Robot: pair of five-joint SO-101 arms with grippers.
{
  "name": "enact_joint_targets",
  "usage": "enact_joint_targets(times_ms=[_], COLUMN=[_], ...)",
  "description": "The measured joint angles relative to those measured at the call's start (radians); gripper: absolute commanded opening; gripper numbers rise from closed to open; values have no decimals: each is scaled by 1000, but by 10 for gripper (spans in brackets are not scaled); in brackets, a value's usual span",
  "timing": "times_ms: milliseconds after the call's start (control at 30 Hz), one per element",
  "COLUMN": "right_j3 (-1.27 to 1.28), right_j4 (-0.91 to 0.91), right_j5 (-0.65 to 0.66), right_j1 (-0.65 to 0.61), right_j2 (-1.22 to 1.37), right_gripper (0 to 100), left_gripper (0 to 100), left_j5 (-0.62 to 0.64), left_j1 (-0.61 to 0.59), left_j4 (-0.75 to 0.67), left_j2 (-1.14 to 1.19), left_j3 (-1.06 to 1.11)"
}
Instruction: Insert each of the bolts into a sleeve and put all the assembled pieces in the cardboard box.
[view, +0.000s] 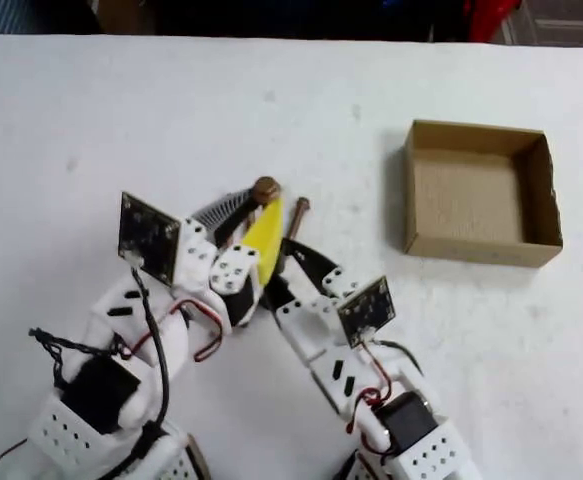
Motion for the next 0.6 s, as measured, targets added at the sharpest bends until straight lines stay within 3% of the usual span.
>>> enact_joint_targets(times_ms=[600], right_j3=[0], right_j4=[0], right_j5=[133], right_j1=[2], right_j2=[0], right_gripper=[17], left_gripper=[24], left_j5=[0], left_j1=[0], left_j4=[0], left_j2=[0], left_j3=[0])
